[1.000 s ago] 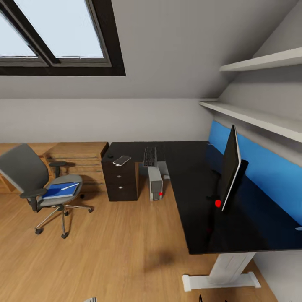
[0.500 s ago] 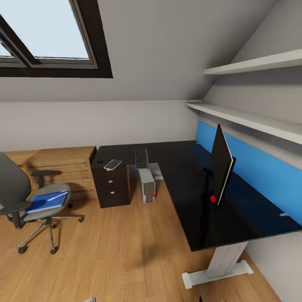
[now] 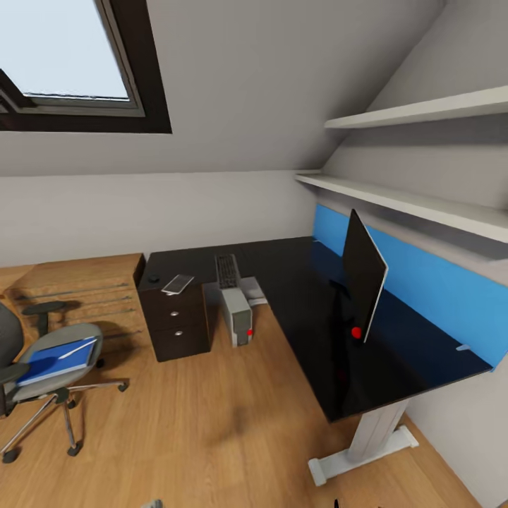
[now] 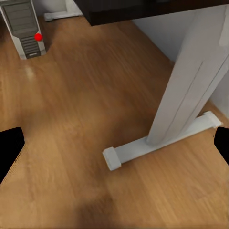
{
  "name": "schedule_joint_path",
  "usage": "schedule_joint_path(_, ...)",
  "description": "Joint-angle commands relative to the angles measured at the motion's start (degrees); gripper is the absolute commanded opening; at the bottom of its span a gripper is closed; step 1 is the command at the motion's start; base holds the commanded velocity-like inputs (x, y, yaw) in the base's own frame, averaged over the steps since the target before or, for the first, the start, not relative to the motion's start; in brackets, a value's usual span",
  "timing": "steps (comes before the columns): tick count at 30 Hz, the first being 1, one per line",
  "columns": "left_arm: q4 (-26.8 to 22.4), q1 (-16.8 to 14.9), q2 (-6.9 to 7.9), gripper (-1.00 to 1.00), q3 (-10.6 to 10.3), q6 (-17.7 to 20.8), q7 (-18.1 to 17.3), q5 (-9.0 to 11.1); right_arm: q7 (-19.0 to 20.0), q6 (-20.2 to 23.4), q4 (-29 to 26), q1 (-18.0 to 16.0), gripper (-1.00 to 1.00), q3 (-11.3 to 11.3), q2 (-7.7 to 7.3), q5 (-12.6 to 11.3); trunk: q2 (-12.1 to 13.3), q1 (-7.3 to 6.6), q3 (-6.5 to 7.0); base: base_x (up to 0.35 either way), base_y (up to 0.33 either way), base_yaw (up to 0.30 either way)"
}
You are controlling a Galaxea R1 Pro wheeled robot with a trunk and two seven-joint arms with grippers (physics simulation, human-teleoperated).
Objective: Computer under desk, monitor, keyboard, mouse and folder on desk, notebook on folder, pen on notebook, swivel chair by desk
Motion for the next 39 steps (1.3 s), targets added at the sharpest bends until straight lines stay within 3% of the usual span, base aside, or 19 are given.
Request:
schedule_joint_path(1,-0.12,-0.03,0.07,1.00,-0.48,0.09,0.41,0.41,-0.33,-0.17,0.03,-0.06,1.00,0.38,0.01,-0.23,-0.13,0.04,-0.13,0.033,0.328,-0.029)
schedule_joint_path(12,0.05,-0.03,-1.28,1.00,-0.56,0.09,-0.20,0.41,-0.22,-0.15,1.69,-0.10,1.00,0.51,0.47,-0.20,-0.13,0.04,-0.12,0.018,0.078,-0.003)
schedule_joint_path(18,0.06,-0.03,-1.42,1.00,-0.57,0.09,-0.12,0.41,-0.24,-0.17,1.77,-0.11,1.00,0.55,0.69,-0.32,-0.13,0.04,-0.12,0.000,-0.279,0.001)
schedule_joint_path(39,0.06,-0.03,-1.42,1.00,-0.57,0.09,-0.12,0.49,-0.24,-0.17,1.79,-0.11,1.00,0.56,0.62,-0.32,-0.13,0.04,-0.12,-0.007,-0.310,0.208)
